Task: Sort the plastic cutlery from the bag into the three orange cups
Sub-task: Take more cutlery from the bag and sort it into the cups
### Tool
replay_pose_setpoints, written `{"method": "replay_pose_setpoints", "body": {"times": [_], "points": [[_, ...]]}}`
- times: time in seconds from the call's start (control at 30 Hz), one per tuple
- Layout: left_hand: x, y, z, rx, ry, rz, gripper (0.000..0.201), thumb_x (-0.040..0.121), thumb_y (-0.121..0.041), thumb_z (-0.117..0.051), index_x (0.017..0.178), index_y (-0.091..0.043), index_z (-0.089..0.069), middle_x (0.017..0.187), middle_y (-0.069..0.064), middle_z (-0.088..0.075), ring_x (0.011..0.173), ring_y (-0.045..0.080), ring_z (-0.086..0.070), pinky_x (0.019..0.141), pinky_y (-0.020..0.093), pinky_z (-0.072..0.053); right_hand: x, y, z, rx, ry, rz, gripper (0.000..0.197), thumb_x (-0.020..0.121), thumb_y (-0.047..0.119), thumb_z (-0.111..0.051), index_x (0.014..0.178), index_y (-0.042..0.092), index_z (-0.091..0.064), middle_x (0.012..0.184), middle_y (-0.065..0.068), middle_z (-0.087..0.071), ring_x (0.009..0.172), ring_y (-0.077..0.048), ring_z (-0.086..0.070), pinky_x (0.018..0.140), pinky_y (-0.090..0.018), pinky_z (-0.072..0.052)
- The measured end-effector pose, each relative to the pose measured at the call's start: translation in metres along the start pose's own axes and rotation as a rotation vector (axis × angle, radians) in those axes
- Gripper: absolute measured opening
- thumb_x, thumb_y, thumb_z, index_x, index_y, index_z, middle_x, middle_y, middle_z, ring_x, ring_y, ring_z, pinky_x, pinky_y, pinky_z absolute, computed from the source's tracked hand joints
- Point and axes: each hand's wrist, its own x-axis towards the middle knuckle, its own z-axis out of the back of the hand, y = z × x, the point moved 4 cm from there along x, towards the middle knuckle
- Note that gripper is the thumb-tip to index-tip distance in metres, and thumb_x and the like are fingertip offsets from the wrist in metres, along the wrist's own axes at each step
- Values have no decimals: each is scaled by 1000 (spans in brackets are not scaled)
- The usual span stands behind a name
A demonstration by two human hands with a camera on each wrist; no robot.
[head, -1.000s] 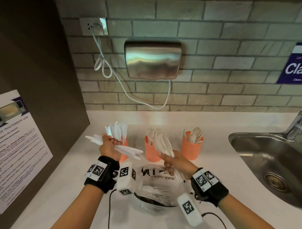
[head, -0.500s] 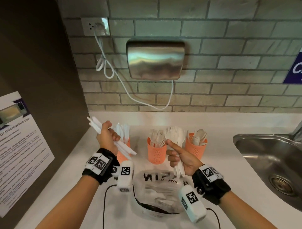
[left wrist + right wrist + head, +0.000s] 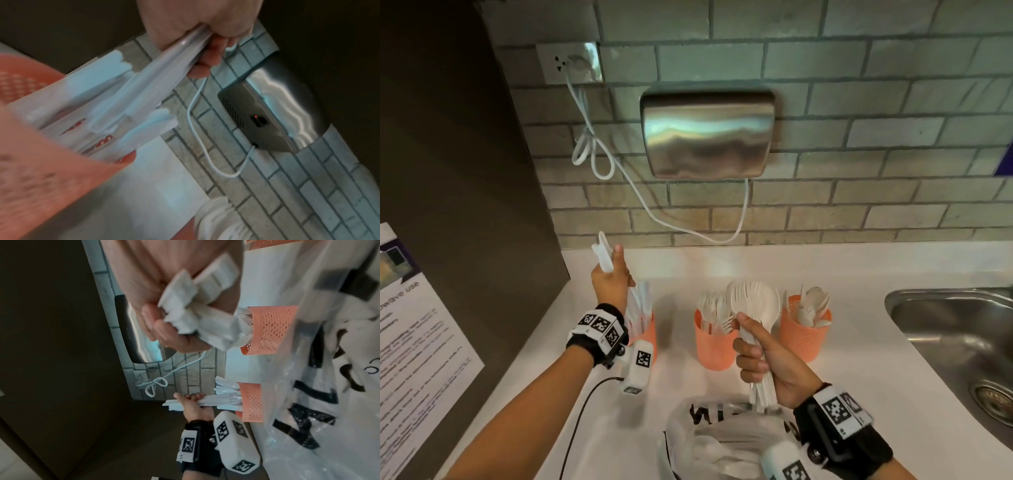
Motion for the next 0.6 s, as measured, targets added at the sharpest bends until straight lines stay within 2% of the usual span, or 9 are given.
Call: {"method": "replay_pose_setpoints", "body": {"times": [0.1,0.23,0.27,0.37,0.4,0.43,0.5,0.57,0.6], "points": [[-7,22,-4,89,75,31,38,90,-33,-58,59,-12,-49,55,8,-50,55,20,-51,65,26,-45,0,-2,1,-2,-19,-15,20,78,36,-57,83,19,-49,39,9,-31,28,-1,-26,29,-13,-24],[-11,39,-2,156,145,-15,18,81,-8,-69,73,-18,-57,63,3,-54,62,20,-54,72,32,-46,-1,-3,4,4,-34,-27,19,79,34,-56,85,18,-49,39,8,-32,27,-1,-27,29,-13,-25],[-13,40,-2,185,160,-44,17,81,-4,-68,78,-17,-57,63,1,-53,64,17,-54,74,29,-45,-1,-3,4,12,-33,-30,18,79,34,-56,84,18,-50,39,8,-32,27,-1,-27,29,-13,-26],[-19,41,-3,346,213,-172,12,86,-2,-62,87,-14,-58,67,0,-54,68,-2,-54,76,8,-39,-3,-3,1,15,-18,-32,15,79,32,-55,83,18,-50,38,8,-33,27,-1,-28,29,-13,-26],[-20,43,-3,423,240,-225,9,88,-4,-59,88,-13,-61,73,2,-59,72,-3,-55,77,9,-40,-3,-4,0,11,-11,-31,15,79,32,-55,83,18,-50,39,8,-33,27,-1,-28,29,-13,-26],[-21,45,-3,517,267,-281,9,90,-7,-56,90,-9,-64,83,6,-64,81,5,-58,81,17,-42,-3,-4,-1,6,-4,-31,15,79,32,-55,84,18,-50,39,9,-33,27,-1,-28,29,-13,-26],[-24,45,-1,702,282,-364,27,95,-15,-46,97,0,-68,99,16,-67,96,29,-58,86,32,-41,-4,-6,-1,-3,1,-30,16,79,32,-56,86,19,-51,40,9,-34,28,-1,-28,30,-13,-26],[-28,33,0,768,240,-468,41,93,-26,-36,103,0,-67,104,18,-66,102,36,-55,91,34,-38,-5,-7,0,-5,1,-25,18,79,33,-56,88,18,-51,41,8,-35,28,-1,-29,30,-13,-27],[-33,20,-1,748,201,-532,43,93,-28,-35,105,-1,-67,105,16,-66,103,34,-55,93,30,-35,-5,-7,0,-5,-1,-21,18,79,34,-56,89,18,-52,41,8,-36,29,-1,-29,31,-13,-28]]}}
